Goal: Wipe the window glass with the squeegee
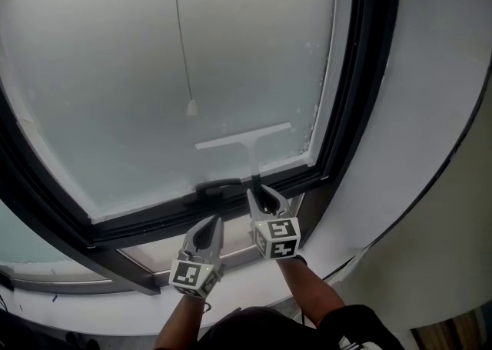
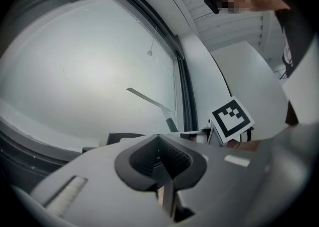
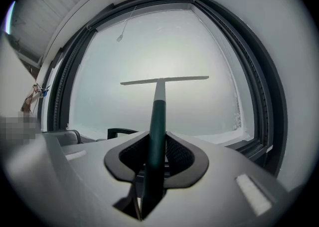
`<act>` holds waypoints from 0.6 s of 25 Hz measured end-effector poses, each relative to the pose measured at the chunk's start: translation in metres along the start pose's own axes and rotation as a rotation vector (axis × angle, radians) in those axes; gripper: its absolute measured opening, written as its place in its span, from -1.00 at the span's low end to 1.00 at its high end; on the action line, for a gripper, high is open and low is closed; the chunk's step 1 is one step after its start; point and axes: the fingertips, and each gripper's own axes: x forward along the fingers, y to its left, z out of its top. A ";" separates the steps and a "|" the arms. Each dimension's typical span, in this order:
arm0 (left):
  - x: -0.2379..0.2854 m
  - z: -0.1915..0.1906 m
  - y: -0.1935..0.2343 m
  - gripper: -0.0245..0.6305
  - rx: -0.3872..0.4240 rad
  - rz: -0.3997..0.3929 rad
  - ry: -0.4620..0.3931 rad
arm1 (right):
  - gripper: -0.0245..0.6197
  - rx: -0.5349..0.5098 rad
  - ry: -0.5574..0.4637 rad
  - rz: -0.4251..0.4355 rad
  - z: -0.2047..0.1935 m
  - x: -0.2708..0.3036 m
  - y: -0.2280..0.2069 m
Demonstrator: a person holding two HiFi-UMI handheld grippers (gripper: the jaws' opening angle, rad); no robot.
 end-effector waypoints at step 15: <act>-0.002 -0.002 -0.018 -0.93 -0.008 -0.007 0.002 | -0.63 0.013 0.051 0.000 -0.029 -0.005 0.001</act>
